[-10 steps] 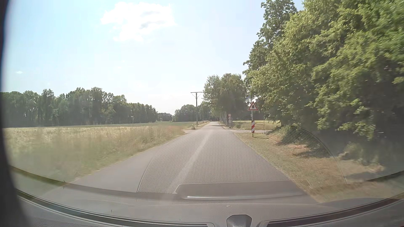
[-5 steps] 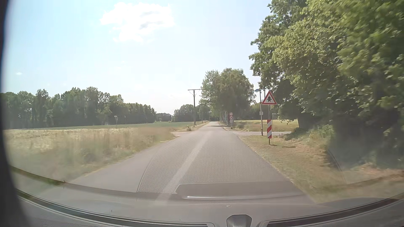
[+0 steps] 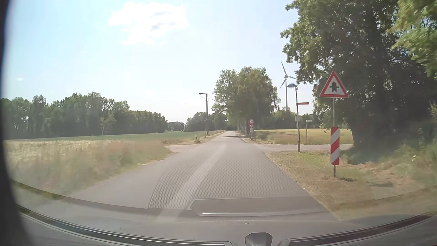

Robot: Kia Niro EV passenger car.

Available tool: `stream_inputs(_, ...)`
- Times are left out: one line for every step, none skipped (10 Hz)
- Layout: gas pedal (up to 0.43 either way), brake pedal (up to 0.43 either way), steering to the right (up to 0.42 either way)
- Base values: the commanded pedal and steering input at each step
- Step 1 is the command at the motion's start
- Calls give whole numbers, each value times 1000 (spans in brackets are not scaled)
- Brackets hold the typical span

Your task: Follow the waypoints while adhering to traffic rules and regulations

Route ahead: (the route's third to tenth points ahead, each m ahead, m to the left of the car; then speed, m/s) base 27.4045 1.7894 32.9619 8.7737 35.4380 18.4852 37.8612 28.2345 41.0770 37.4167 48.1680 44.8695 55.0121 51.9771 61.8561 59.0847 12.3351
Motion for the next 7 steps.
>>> stream_inputs(0,329,7)
stream_inputs(0,354,7)
stream_inputs(0,366,6)
stream_inputs(0,372,5)
stream_inputs(0,378,4)
stream_inputs(0,378,4)
stream_inputs(0,378,1)
